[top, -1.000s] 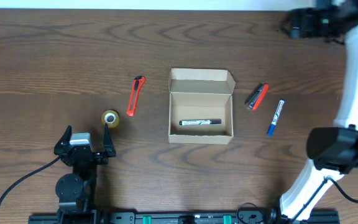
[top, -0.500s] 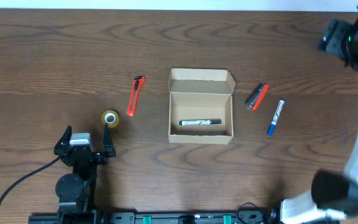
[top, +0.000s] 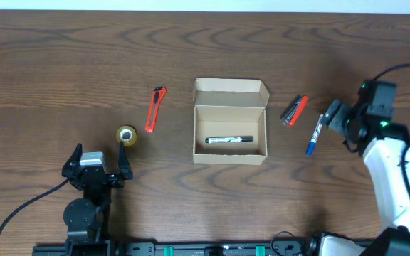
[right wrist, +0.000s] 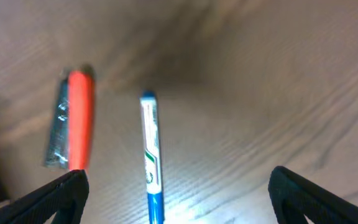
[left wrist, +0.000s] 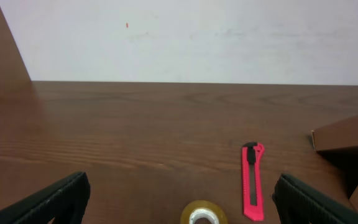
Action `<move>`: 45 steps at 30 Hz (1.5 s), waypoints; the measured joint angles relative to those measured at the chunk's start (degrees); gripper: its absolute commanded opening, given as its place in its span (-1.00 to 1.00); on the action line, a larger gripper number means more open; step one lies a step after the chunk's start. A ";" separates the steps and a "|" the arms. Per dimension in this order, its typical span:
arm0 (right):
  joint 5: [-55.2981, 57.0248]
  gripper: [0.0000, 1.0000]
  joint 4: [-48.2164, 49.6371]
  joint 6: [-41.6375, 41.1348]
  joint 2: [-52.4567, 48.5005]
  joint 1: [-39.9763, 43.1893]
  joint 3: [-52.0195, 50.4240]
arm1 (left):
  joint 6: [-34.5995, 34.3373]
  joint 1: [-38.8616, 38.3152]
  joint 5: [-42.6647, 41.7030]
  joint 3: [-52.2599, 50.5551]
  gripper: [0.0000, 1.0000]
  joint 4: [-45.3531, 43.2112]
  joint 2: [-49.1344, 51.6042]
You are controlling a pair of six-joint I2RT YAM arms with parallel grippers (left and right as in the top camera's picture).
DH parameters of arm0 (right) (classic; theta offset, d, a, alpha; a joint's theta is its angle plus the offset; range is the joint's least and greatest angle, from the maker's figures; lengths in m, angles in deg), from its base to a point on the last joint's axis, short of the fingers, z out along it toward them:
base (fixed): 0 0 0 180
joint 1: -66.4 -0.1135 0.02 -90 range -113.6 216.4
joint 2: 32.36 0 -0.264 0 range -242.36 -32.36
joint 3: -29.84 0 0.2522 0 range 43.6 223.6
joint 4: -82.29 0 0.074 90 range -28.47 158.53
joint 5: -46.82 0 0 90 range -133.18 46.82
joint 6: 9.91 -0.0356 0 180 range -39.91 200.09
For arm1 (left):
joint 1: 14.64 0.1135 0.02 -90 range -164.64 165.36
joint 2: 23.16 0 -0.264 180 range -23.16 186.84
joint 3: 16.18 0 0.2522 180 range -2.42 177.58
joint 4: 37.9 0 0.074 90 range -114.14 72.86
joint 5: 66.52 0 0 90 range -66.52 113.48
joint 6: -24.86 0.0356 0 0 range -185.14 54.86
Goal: Pack container
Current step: 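Withdraw the right gripper and move it toward the blue-capped marker, then grasp the blue-capped whiteboard marker with the right gripper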
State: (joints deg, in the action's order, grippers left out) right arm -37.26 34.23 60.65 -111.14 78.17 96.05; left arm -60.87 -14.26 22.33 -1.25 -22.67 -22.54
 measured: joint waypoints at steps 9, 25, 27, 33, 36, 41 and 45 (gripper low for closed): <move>0.79 0.62 5.70 -10.10 -4.55 -0.92 -1.97 | -0.02 0.00 -0.42 0.00 0.91 -0.02 0.00; -3.61 0.60 -12.33 -4.20 -21.18 -3.50 14.14 | -0.02 0.00 -0.44 0.00 0.91 -0.02 0.00; -3.61 0.60 -12.37 -4.02 -22.91 -3.50 14.88 | -0.02 0.00 -0.44 0.00 0.90 -0.02 0.00; -3.76 0.61 -11.80 -4.00 -28.22 -3.50 14.99 | -0.02 0.00 -0.44 0.00 0.91 -0.02 0.00; -3.80 0.60 -11.28 -4.00 -29.90 -3.50 14.99 | 0.00 0.00 -0.44 0.00 0.90 -0.02 0.00; -3.96 0.45 -10.62 -4.02 -30.86 -3.50 14.99 | -0.02 0.00 -0.44 0.00 0.91 -0.02 0.00; -3.85 0.11 -9.99 -3.76 -30.88 -3.50 14.99 | -0.02 0.00 -0.44 0.00 0.90 -0.02 0.00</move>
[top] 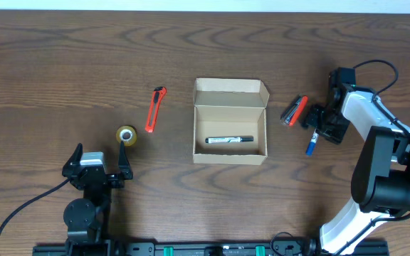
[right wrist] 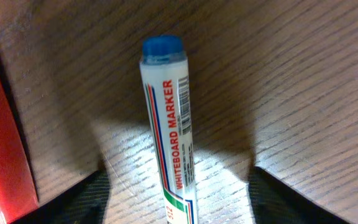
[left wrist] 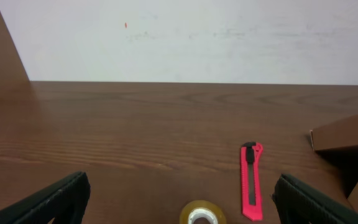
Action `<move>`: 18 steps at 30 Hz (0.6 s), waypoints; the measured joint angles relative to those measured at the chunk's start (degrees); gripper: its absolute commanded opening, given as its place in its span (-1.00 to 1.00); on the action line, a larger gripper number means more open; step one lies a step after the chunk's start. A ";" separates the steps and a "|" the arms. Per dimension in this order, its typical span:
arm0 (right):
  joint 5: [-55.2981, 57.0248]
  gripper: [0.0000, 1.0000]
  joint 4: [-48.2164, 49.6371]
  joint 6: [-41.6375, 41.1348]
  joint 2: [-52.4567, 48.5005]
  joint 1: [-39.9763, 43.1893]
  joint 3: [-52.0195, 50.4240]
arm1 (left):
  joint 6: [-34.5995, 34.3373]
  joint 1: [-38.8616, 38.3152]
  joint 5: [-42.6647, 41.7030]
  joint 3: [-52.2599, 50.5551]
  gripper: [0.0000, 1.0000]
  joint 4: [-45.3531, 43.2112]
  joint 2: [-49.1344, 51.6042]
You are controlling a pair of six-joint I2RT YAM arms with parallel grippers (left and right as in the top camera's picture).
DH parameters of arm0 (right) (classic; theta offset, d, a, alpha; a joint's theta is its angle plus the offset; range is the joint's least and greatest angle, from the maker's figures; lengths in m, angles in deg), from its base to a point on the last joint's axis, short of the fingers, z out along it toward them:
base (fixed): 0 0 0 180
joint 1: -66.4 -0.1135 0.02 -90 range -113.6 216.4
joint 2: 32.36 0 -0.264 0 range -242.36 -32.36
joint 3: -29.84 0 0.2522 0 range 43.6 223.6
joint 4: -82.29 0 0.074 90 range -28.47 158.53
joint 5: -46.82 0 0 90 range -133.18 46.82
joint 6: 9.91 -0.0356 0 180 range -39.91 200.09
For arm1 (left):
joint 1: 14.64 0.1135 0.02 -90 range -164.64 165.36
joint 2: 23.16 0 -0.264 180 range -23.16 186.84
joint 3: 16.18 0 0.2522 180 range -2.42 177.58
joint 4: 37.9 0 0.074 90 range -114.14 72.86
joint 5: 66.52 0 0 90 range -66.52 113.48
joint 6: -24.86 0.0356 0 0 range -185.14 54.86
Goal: Pack container
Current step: 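Grasp the blue-capped whiteboard marker with the right gripper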
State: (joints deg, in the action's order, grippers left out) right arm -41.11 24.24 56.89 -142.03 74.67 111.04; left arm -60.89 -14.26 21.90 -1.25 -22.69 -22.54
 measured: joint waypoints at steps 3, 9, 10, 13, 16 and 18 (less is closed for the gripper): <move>0.11 -0.15 0.28 -0.11 0.00 0.00 0.00 | 0.00 0.00 0.00 0.00 0.90 0.00 0.00; 0.37 -0.71 0.42 -0.13 0.00 0.00 0.00 | 0.02 0.00 0.00 0.00 0.90 0.00 0.00; 0.35 -0.76 0.42 -0.07 0.00 0.00 0.00 | 0.00 0.00 0.00 0.00 0.90 0.00 0.00; 0.48 -0.97 0.48 -0.13 0.00 0.00 0.00 | 0.00 0.00 0.00 0.00 0.90 0.00 0.00; 0.50 -0.97 0.61 -0.22 0.00 0.00 0.13 | 0.00 0.00 -0.02 0.00 0.90 0.00 0.00; 0.50 -0.97 0.74 -0.17 0.00 0.00 0.13 | 0.00 0.00 -0.02 0.00 0.90 0.00 0.00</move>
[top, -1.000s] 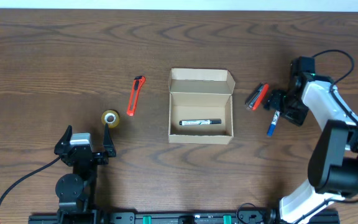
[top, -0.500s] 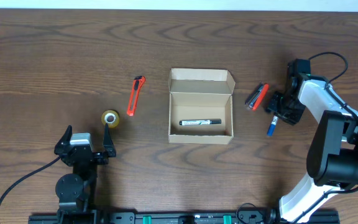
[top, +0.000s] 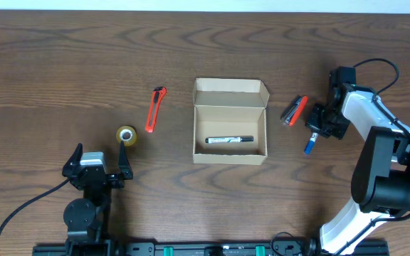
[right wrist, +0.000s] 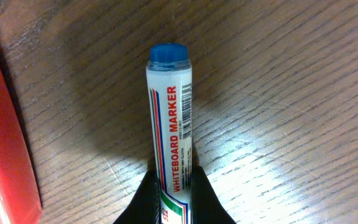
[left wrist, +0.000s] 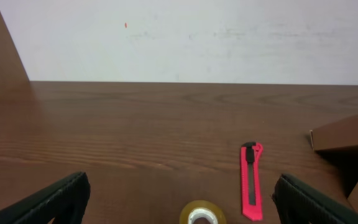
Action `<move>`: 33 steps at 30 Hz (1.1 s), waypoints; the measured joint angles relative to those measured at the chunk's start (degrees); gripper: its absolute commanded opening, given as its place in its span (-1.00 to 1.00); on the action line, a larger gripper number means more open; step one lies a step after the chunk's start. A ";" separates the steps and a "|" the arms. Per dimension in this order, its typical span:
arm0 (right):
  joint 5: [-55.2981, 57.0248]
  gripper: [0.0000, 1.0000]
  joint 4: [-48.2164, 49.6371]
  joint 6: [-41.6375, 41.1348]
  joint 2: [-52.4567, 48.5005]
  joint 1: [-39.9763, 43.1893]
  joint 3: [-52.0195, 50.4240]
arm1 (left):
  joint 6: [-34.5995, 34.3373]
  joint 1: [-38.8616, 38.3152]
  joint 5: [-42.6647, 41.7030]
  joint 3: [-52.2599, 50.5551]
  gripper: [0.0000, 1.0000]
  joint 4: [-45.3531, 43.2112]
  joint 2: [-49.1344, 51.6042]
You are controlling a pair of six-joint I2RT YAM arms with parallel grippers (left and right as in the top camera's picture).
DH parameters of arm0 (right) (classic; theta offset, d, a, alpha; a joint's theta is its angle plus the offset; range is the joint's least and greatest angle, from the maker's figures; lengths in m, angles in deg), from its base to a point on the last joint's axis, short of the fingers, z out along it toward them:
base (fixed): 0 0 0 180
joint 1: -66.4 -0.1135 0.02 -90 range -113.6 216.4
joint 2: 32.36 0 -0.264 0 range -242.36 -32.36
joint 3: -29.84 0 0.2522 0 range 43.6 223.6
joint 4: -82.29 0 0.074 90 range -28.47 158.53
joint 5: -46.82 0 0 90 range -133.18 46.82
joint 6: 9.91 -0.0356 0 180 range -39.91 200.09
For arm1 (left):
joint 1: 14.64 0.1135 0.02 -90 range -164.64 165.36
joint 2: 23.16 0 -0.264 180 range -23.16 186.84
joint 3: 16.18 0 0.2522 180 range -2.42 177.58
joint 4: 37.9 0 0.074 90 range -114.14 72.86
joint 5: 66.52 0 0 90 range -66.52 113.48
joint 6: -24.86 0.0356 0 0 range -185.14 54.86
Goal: Pack container
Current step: 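Grasp the blue-capped whiteboard marker with the right gripper, then lift the blue-capped marker and carry it over the box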
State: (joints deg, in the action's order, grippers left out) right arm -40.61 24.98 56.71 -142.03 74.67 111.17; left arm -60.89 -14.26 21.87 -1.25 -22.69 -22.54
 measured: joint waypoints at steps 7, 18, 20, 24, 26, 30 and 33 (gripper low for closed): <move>-0.02 -0.97 0.74 3.78 0.50 0.00 0.00 | 0.00 0.00 0.02 0.00 0.90 0.00 0.00; -16.17 -0.97 10.82 25.53 23.50 -1.27 6.97 | 0.00 0.00 -0.04 0.00 0.91 -0.02 0.00; -20.44 -0.98 8.81 31.45 26.91 -3.48 9.86 | 0.00 0.00 -0.07 0.00 0.91 -0.02 0.00; -26.93 -0.98 -0.70 45.13 28.85 -11.41 14.45 | 0.02 0.00 -0.13 0.02 0.91 -0.02 0.00; -27.76 -0.98 -4.87 52.06 28.11 -16.55 15.13 | 0.00 0.00 -0.13 0.02 0.91 0.00 0.00; -23.76 -0.99 -8.31 63.47 25.62 -26.40 15.17 | 0.00 0.00 -0.13 0.02 0.90 0.00 0.00; -18.84 -0.98 -8.92 69.02 24.22 -31.23 15.21 | 0.00 0.00 -0.13 0.02 0.90 0.00 0.00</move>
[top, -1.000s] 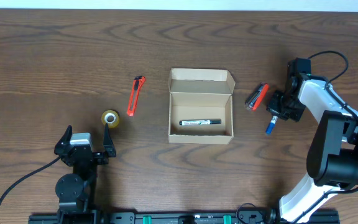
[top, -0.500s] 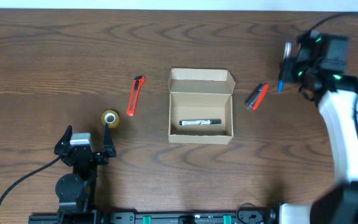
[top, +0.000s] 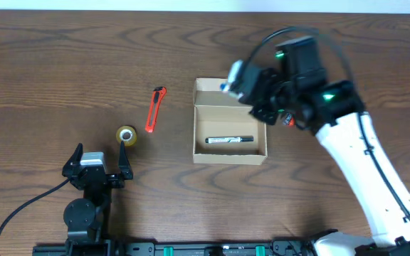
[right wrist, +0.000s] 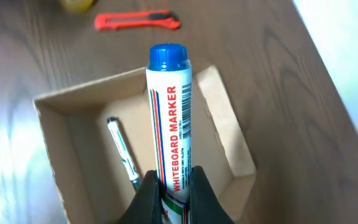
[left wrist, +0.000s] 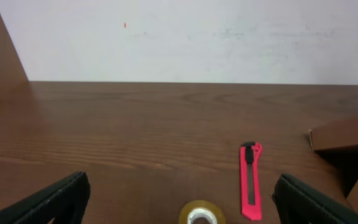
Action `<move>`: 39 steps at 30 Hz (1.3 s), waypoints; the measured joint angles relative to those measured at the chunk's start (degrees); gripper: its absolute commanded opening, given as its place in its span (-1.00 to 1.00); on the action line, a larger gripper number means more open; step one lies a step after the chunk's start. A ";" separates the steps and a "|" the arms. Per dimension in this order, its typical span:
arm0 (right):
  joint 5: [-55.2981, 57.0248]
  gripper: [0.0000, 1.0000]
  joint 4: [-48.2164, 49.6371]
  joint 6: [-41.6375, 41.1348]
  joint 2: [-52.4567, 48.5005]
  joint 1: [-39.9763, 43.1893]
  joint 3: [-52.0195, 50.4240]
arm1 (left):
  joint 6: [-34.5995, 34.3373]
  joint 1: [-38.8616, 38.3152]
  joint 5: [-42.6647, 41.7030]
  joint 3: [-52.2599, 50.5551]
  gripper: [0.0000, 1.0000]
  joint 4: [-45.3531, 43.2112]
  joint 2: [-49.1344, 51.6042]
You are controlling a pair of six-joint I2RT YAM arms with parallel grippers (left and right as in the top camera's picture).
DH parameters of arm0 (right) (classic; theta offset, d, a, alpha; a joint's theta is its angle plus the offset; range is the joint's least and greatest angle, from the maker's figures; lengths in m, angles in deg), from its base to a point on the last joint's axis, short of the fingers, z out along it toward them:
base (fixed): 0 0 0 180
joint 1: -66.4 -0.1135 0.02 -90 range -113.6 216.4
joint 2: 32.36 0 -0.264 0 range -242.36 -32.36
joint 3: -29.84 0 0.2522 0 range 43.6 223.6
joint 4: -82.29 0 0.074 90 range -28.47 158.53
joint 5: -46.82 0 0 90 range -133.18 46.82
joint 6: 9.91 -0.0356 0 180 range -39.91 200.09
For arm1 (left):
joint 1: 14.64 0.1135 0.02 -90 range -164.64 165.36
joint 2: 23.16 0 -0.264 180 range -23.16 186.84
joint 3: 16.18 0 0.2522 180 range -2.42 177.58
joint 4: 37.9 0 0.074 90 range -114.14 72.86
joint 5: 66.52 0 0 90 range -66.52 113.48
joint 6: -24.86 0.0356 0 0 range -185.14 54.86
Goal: Pack container
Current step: 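Lift the blue-capped marker and carry it over the box, then lower the blue-capped marker into the box and release it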
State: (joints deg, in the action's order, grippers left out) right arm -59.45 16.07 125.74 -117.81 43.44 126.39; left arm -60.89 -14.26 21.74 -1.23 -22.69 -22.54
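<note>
An open cardboard box (top: 199, 128) sits mid-table with a black marker (top: 229, 140) lying in it. My right gripper (top: 253, 89) is shut on a blue-capped whiteboard marker (top: 231, 75) and holds it above the box's far right part. In the right wrist view the whiteboard marker (right wrist: 169, 118) sticks out from my right gripper (right wrist: 173, 190) over the box (right wrist: 48, 109) and the black marker (right wrist: 122, 152). My left gripper (left wrist: 180, 202) rests open at the near left, with nothing between its fingers (left wrist: 48, 202).
A red utility knife (top: 155, 109) lies left of the box, and a roll of tape (top: 127, 134) is near it, just ahead of my left gripper. A red tool (top: 287, 120) right of the box is mostly hidden under my right arm.
My right gripper held the whiteboard marker on the table right of the box. Now it holds the marker in the air over the box. The left arm has not moved.
My right gripper was open above the whiteboard marker and the red tool right of the box. Then it was low, with its fingers either side of the marker. Then it was shut on it, and now the marker hangs over the box.
</note>
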 measured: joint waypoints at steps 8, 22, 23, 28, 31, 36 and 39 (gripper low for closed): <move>4.96 -0.98 -2.27 11.69 -4.15 -5.27 1.51 | 0.00 0.00 0.00 0.00 0.90 0.00 0.00; 6.47 -0.97 0.42 11.74 -19.71 -5.95 1.55 | 0.00 0.00 0.00 0.00 0.90 0.00 0.00; 6.71 -0.97 0.81 10.88 -21.05 -5.95 1.55 | 0.00 0.00 0.00 0.00 0.90 -0.02 0.00; 7.28 -0.97 2.05 7.41 -25.38 -5.92 1.55 | 0.00 0.00 -0.02 0.00 0.90 0.00 0.00; 7.34 -0.97 2.19 5.81 -26.21 -5.92 1.55 | 0.00 0.00 -0.02 0.00 0.90 0.00 0.00; 7.32 -0.97 0.33 4.63 -27.23 -5.84 1.55 | 0.02 0.00 0.00 0.00 0.90 0.00 0.00; 7.32 -0.97 -1.25 4.76 -28.04 -5.84 1.55 | 0.02 0.00 0.00 0.00 0.90 0.00 0.00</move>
State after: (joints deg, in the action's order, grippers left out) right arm -52.13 14.82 130.50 -145.85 37.60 127.94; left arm -60.87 -14.26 21.74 -1.23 -22.69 -22.54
